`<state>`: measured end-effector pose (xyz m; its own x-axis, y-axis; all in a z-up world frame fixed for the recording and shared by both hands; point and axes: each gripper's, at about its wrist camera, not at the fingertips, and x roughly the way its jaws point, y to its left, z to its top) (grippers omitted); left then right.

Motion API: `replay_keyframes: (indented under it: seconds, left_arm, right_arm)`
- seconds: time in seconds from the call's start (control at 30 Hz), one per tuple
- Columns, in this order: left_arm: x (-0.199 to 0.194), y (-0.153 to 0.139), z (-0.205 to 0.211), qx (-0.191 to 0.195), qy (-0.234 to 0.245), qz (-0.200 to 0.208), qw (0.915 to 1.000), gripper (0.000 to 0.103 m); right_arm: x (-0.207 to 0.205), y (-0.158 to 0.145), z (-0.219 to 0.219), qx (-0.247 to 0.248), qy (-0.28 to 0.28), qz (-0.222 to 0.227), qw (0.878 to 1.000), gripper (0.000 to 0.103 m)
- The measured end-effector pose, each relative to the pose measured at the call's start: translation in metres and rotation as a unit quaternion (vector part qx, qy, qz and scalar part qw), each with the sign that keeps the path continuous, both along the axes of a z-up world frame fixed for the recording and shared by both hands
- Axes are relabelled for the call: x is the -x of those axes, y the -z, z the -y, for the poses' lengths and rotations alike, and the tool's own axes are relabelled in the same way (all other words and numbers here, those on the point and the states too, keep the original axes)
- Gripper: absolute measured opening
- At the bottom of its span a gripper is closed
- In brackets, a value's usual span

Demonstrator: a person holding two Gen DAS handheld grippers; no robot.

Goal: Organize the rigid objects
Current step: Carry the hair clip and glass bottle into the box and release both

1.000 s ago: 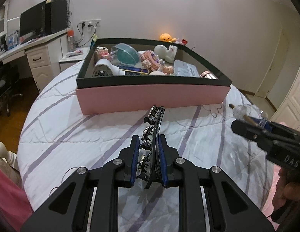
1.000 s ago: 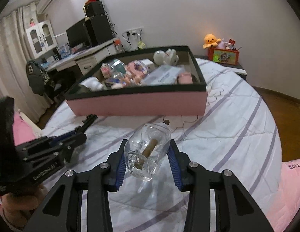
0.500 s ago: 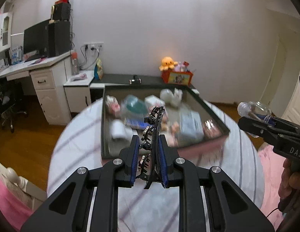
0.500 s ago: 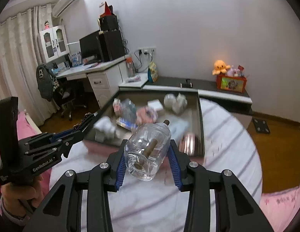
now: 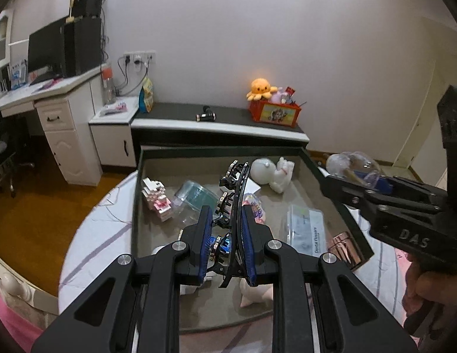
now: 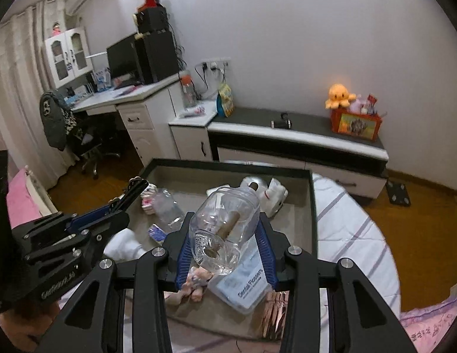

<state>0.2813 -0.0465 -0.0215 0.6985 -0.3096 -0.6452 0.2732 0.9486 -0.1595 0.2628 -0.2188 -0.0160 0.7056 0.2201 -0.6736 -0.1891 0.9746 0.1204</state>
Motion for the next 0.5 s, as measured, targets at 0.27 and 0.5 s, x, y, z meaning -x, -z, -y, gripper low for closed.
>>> replay_keyframes:
  seconds: [0.27,0.5]
  left_arm:
    - [-0.016,0.015,0.005,-0.009,-0.012,-0.022,0.9997,0.020]
    - [-0.006,0.012,0.002,-0.022,-0.036,0.004,0.9991,0.097]
  right_arm:
    - [-0.014,0.012,0.003,-0.003,0.008,-0.013,1.000,0.041]
    - [-0.019,0.019,0.010,-0.025,0.017,-0.015,0.999,0.078]
